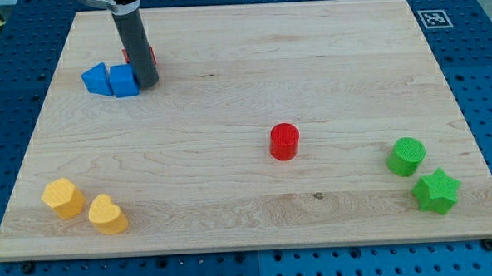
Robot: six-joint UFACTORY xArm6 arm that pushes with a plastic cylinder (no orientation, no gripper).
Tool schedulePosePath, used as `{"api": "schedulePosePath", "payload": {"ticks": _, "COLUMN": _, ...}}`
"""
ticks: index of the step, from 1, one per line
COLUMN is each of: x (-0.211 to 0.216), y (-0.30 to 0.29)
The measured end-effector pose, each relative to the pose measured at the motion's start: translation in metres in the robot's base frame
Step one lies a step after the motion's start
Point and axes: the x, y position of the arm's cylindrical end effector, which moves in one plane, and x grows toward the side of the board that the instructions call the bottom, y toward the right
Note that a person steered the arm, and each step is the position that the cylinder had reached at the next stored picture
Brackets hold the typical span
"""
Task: Point at blue triangle
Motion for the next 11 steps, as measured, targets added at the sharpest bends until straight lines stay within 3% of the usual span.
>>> {"api": "schedulePosePath", "payload": {"ticks": 1, "x": 0.0, "y": 0.0}}
{"api": "schedulePosePath", "payload": {"ticks": 3, "x": 0.0, "y": 0.068}}
{"api": "schedulePosePath", "payload": {"ticks": 4, "x": -0.055, "y": 0.078}}
{"api": "schedulePosePath", "payload": {"ticks": 5, "x": -0.114, "y": 0.068}}
{"api": "schedulePosePath", "payload": {"ticks": 6, "x": -0.12, "y": -0.007}}
{"api": "schedulePosePath", "payload": {"ticks": 7, "x": -0.114, "y": -0.105}}
{"api": "schedulePosePath", "payload": {"ticks": 8, "x": -0.113, "y": -0.138}}
{"api": "schedulePosePath", "payload": {"ticks": 11, "x": -0.043, "y": -0.108}}
